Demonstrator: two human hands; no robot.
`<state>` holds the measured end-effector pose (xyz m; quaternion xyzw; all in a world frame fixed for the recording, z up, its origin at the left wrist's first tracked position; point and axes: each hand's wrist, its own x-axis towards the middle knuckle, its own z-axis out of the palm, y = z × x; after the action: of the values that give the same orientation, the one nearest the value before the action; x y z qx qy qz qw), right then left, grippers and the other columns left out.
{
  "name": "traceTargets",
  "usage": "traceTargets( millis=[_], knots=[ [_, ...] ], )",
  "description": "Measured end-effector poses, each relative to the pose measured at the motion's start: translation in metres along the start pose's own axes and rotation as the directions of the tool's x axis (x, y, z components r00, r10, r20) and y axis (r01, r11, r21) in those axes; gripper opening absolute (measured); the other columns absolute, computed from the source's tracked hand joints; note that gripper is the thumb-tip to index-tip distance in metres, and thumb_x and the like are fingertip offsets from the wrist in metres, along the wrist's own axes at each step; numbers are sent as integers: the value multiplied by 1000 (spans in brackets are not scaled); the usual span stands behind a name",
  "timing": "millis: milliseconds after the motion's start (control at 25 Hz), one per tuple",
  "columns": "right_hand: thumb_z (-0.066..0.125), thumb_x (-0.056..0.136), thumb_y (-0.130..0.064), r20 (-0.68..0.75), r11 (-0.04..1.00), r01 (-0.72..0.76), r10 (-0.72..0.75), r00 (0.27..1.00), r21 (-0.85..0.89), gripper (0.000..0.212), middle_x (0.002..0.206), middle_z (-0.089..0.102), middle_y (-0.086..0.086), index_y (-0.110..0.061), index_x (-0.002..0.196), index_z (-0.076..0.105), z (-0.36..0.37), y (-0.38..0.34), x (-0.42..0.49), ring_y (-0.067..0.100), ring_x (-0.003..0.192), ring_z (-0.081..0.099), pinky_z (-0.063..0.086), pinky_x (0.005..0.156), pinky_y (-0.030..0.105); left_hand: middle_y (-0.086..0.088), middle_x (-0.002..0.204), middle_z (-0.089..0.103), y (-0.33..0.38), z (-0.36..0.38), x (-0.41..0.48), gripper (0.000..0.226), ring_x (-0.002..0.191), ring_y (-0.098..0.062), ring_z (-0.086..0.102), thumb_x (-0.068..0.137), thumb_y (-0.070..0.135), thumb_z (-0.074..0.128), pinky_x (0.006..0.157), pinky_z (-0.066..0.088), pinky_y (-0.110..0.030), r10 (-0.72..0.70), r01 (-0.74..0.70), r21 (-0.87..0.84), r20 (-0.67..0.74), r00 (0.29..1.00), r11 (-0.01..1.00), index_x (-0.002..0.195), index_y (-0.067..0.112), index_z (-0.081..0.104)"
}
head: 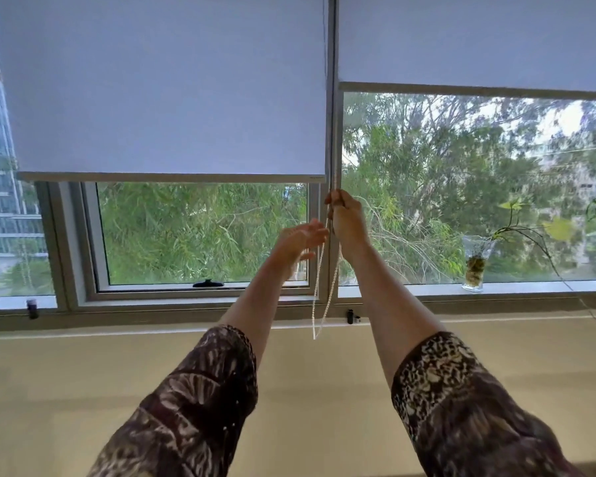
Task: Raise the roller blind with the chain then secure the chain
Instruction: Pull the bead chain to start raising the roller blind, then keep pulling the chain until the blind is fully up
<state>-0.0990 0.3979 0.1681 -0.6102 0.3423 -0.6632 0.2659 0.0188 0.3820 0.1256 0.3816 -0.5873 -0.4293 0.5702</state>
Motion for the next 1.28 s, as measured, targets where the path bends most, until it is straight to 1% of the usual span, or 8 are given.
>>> traceTargets(
  millis=[80, 240, 360, 520, 760, 1000, 1160, 1280],
  knots=[
    [39, 100, -10, 40, 999, -26, 27, 999, -29, 25, 75, 60, 5, -2, 95, 63, -1, 20, -12, 10, 64, 51, 45, 65, 27, -11, 113, 72, 24, 9, 7, 28, 109, -26, 65, 92, 31, 60, 86, 50, -41, 54, -54, -31, -25, 998, 998, 106, 9, 70],
    [42, 98, -10, 61, 995, -22, 28, 998, -94, 26, 59, 48, -2, -9, 83, 63, -3, 54, -45, 6, 47, 34, 25, 45, 22, -14, 113, 71, 63, 36, 19, 14, 104, -28, 68, 93, 20, 59, 86, 53, -43, 91, -95, -36, -94, 991, 995, 92, 13, 71],
    [41, 97, -10, 89, 991, -30, 42, 995, -128, 27, 56, 43, -5, -11, 78, 60, -6, 72, -67, 10, 51, 36, 26, 50, 25, -6, 90, 74, 69, 51, 24, 18, 71, -12, 70, 96, 7, 52, 66, 53, -30, 102, -127, -117, -199, 975, 985, 103, 2, 68],
    [39, 99, -11, 176, 979, -117, 146, 973, -166, 27, 57, 45, 1, -7, 84, 62, -17, 82, -83, 13, 52, 37, 29, 50, 25, 0, 63, 66, 35, 61, 20, 18, 39, -1, 56, 93, 5, 56, 39, 44, -16, 211, -215, 39, -425, 880, 976, 97, 0, 73],
    [33, 102, -9, 262, 912, -410, 398, 879, -10, 32, 90, 60, 19, 11, 117, 53, -41, 74, -65, 19, 67, 56, 47, 48, 16, -2, 63, 70, -27, 54, 3, 16, 44, -4, 58, 92, 13, 60, 44, 51, -23, 262, -187, 201, -472, 842, 962, 90, 8, 76],
    [35, 103, -27, 143, 975, -221, 224, 964, -36, 37, 86, 65, 7, -1, 118, 56, -28, 23, -4, 16, 75, 60, 48, 72, 28, 4, 62, 70, -59, 72, -26, 21, 60, -22, 67, 90, 19, 57, 54, 50, -31, 304, -118, 402, -439, 846, 908, 79, 24, 74],
    [39, 102, -26, 83, 979, -177, 169, 982, 104, 28, 81, 64, 2, -8, 117, 54, -14, -8, 25, 12, 63, 60, 50, 55, 25, 17, 49, 58, -84, 96, -51, 27, 45, -2, 53, 91, 16, 55, 44, 41, -19, 304, -144, 376, -409, 860, 915, 73, 29, 70],
    [37, 103, -23, 0, 989, -138, 138, 990, 51, 24, 67, 50, -2, -15, 105, 59, -15, -4, 27, 8, 51, 41, 33, 42, 21, 7, 58, 63, -95, 86, -56, 25, 49, -11, 57, 94, 9, 55, 54, 55, -28, 230, -142, 291, -295, 928, 946, 80, 18, 73]
  ],
)
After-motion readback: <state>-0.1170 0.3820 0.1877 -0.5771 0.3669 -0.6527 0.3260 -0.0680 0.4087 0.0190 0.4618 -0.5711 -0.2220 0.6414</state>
